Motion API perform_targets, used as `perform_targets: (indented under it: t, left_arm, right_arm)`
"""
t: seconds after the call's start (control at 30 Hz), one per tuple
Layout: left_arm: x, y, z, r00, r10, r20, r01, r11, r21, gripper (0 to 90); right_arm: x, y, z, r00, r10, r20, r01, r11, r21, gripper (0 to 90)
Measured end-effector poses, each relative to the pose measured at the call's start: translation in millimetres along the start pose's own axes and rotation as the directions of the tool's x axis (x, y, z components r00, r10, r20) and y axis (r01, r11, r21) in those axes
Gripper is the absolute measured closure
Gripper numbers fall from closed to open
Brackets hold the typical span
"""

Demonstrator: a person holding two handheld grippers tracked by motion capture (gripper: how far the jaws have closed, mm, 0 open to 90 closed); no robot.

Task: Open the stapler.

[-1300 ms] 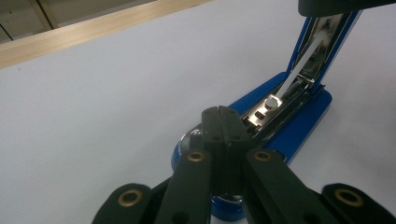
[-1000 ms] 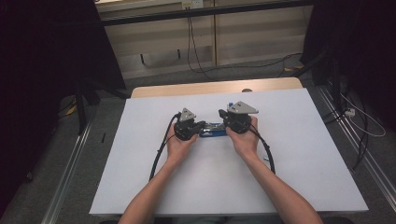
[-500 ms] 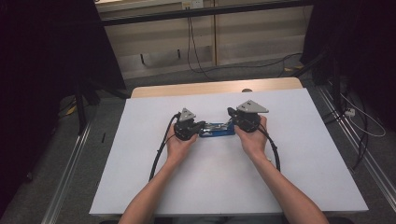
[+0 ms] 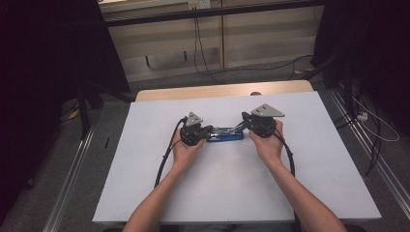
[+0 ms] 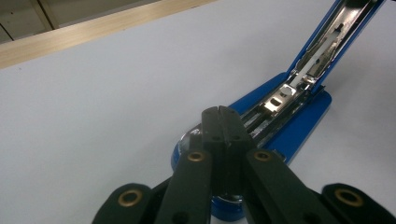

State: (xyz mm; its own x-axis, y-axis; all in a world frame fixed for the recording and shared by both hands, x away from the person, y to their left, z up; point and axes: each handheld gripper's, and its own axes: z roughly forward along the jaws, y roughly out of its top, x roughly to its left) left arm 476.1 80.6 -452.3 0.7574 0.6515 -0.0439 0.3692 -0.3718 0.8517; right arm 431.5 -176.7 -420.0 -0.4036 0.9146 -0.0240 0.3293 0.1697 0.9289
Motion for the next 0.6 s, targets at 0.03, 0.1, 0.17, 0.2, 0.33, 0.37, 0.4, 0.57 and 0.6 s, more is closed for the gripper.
perform_targets:
  t: [0.03,0.1,0.17,0.2,0.33,0.37,0.4,0.57,0.6]
  left_arm:
    - [0.0,0.0,0.0,1.0,0.0,0.0,0.0,1.0,0.0,90.0]
    - [0.1,0.0,0.0,1.0,-0.002,0.001,0.002,1.0,-0.001,90.0]
    - [0.0,0.0,0.0,1.0,-0.002,0.001,0.002,1.0,0.0,90.0]
    - [0.1,-0.3,-0.1,1.0,-0.002,0.0,0.002,1.0,-0.001,90.0]
    - [0.3,-0.4,-0.2,1.0,0.002,0.001,-0.002,1.0,-0.002,90.0]
    - [0.3,-0.4,-0.2,1.0,0.002,0.001,-0.002,1.0,-0.002,90.0]
    - [0.3,-0.6,-0.3,1.0,0.003,0.002,-0.003,1.0,-0.002,90.0]
    - [0.3,-0.7,-0.3,1.0,0.003,0.0,-0.003,1.0,-0.003,90.0]
    - [0.4,-0.6,-0.3,1.0,0.003,0.001,-0.003,1.0,-0.002,90.0]
  right_arm:
    - [-1.5,-0.7,-0.7,1.0,0.002,0.002,-0.002,1.0,0.001,90.0]
    - [-3.0,-1.5,-1.2,1.0,0.007,0.002,-0.007,1.0,0.002,90.0]
    - [-5.5,-3.2,-2.3,0.9999,0.014,-0.003,-0.014,1.0,0.007,90.0]
    - [-7.6,-4.4,-3.4,0.9999,0.013,-0.01,-0.013,1.0,0.008,90.0]
    - [-10.1,-4.5,-5.2,0.9999,0.007,-0.012,-0.007,1.0,0.016,90.0]
    - [-10.1,-4.5,-5.2,0.9999,0.007,-0.012,-0.007,1.0,0.016,90.0]
    - [-10.7,-4.8,-6.3,0.9999,0.001,-0.013,-0.001,1.0,0.019,90.0]
    - [-13.0,-10.7,-7.7,0.9999,-0.007,-0.009,0.007,0.999,0.037,90.0]
    - [-14.2,-12.3,-8.2,0.9999,-0.007,-0.009,0.007,0.999,0.035,90.0]
